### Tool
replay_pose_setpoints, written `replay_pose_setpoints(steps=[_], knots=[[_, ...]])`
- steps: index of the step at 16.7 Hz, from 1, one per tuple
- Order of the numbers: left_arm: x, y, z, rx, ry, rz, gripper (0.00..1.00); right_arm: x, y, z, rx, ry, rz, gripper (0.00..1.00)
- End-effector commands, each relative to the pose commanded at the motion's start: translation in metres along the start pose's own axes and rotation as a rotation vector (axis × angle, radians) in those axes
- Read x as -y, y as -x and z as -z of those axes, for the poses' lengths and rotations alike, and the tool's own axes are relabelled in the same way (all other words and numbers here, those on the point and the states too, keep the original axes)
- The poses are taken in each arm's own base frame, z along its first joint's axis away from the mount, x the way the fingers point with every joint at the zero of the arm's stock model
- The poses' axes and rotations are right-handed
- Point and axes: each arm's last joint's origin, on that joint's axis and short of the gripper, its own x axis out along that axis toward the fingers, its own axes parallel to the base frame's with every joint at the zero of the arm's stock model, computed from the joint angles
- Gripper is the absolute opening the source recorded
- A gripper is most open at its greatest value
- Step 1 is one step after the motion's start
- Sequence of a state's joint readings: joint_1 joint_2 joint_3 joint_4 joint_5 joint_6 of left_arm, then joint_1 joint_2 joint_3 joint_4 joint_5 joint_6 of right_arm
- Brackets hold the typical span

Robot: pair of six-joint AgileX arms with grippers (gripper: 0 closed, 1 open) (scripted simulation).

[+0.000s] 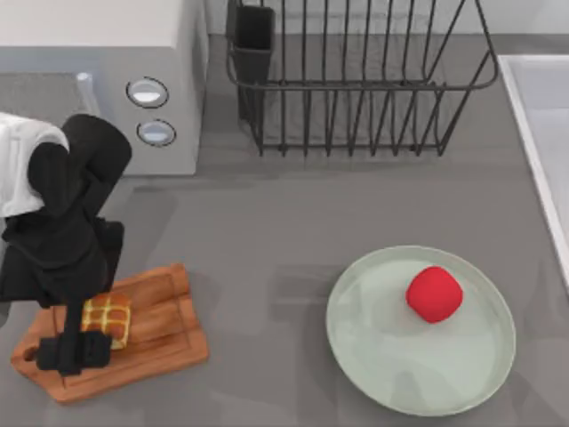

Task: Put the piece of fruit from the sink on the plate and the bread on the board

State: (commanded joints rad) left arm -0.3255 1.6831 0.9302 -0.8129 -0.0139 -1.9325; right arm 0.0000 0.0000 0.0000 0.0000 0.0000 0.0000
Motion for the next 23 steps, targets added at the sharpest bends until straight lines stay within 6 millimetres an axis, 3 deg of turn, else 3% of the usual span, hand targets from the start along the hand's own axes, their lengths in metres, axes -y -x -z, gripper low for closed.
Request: replay_pose_setpoints(steps=[8, 12, 18, 23], knots=[[0.000, 0.000, 0.000, 0.000, -0.001, 0.001, 1.00, 0.000, 0.000, 0.000, 0.000, 0.000, 0.000, 1.00], [-0.006, 0.016, -0.008, -0.029, -0.081, 0.102, 1.00, 0.000, 0.000, 0.000, 0.000, 0.000, 0.000, 1.00], [-0.046, 0.042, -0.037, -0.028, -0.406, 0.418, 1.00, 0.000, 0.000, 0.000, 0.000, 0.000, 0.000, 1.00], [-0.096, 0.047, -0.064, 0.173, -0.813, 0.770, 1.00, 0.000, 0.000, 0.000, 0.000, 0.000, 0.000, 1.00]])
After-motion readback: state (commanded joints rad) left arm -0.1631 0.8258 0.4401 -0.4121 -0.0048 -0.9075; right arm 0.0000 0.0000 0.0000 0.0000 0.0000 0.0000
